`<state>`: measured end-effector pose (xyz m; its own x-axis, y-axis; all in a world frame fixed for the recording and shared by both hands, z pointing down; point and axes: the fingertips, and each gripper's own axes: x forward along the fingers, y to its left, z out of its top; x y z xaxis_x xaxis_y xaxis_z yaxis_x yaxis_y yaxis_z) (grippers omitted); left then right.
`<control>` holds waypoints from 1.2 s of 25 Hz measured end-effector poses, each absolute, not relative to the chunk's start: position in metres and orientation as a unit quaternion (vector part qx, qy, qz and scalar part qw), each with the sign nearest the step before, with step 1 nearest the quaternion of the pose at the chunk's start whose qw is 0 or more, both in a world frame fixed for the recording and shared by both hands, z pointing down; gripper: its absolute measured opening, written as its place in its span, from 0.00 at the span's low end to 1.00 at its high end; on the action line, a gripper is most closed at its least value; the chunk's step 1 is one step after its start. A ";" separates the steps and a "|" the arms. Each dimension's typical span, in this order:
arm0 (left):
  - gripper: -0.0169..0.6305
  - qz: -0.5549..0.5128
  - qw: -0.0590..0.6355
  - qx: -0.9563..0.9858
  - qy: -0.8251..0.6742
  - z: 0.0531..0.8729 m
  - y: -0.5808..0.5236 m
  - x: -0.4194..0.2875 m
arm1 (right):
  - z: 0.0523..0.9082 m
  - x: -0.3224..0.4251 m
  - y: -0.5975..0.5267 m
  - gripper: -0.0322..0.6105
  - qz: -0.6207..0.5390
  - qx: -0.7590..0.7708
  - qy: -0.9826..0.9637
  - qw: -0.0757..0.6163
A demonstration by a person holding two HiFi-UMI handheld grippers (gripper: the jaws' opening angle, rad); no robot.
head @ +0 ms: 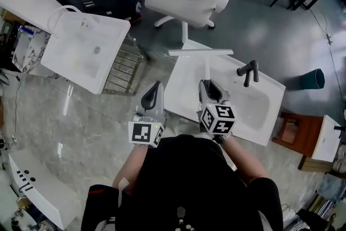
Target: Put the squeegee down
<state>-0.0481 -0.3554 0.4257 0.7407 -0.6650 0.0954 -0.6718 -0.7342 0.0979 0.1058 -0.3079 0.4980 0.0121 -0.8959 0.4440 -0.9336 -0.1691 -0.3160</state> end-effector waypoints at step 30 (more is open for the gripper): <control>0.03 0.069 0.107 0.982 -0.141 0.465 -0.467 0.000 | 0.638 0.120 -0.390 0.20 0.372 0.828 -0.413 0.070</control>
<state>0.0001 -0.4673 0.4654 0.9507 -0.2620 0.1662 -0.2916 -0.9373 0.1907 0.1204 -0.3899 0.6379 0.3823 -0.6323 0.6738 -0.7364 -0.6490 -0.1912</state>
